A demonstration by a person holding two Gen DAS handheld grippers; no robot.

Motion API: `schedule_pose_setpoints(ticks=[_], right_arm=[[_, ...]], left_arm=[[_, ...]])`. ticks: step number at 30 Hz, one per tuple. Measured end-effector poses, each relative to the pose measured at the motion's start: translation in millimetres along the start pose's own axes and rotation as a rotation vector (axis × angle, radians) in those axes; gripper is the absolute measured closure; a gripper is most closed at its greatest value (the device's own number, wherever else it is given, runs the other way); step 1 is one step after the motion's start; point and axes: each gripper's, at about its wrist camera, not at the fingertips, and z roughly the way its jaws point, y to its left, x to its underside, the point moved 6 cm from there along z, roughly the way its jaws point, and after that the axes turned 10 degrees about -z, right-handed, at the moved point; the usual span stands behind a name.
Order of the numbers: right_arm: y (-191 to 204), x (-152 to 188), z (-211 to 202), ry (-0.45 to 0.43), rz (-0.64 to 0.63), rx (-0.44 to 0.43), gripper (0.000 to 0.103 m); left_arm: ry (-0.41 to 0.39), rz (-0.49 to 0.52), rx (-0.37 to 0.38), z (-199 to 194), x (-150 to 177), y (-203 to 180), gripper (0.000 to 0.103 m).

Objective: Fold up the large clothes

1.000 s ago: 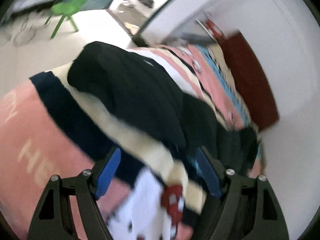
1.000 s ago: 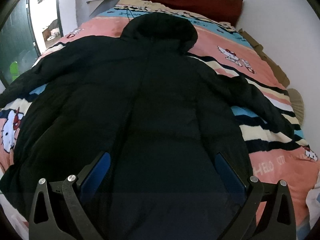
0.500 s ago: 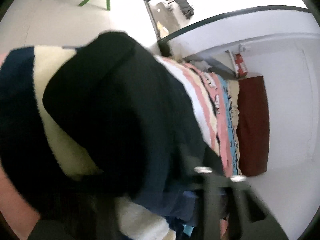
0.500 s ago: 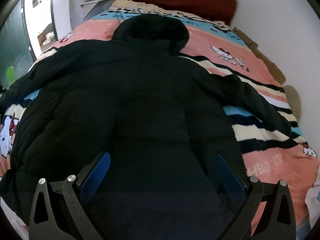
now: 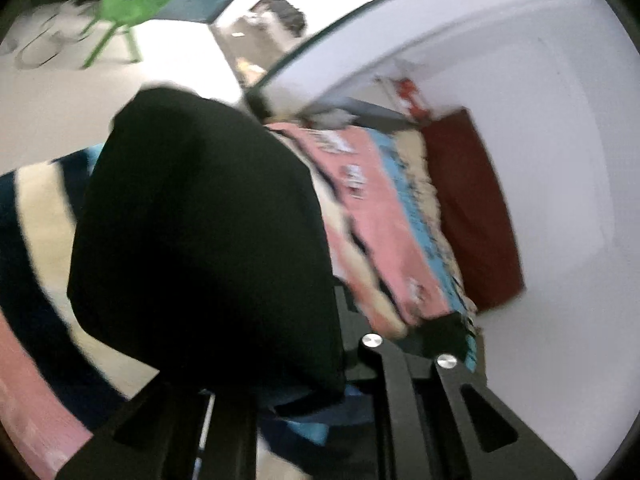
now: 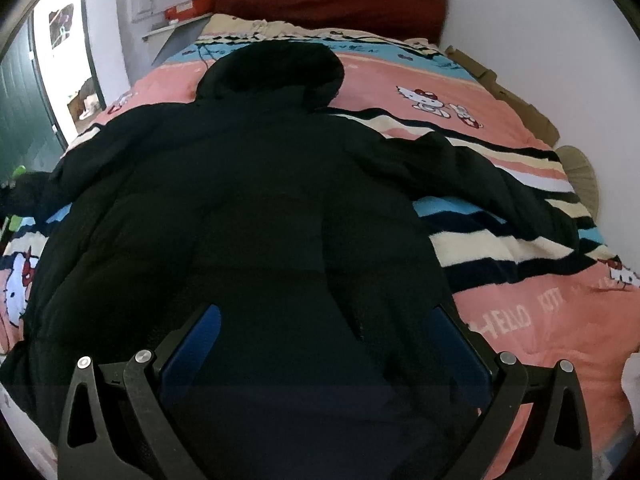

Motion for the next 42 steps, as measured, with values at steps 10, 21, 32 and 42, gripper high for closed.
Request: schedule_pose_setpoints(ticks=[10, 21, 32, 42], right_arm=[[-67, 15, -18, -0.088, 0.061, 0.022, 0.001], [-155, 45, -29, -0.134, 0.206, 0.08, 0.001], [-209, 68, -22, -0.131, 0.299, 0.136, 0.001], [-217, 70, 5, -0.089, 0.317, 0.126, 0.001]], left_arm=[[0.083, 0.324, 0.116, 11, 113, -178, 0.091], [0.28, 0.581, 0.095, 87, 298, -283, 0.091], [0.456, 0.773, -0.091, 205, 471, -249, 0.091], [0.528, 0.888, -0.188, 224, 544, -204, 0.07]])
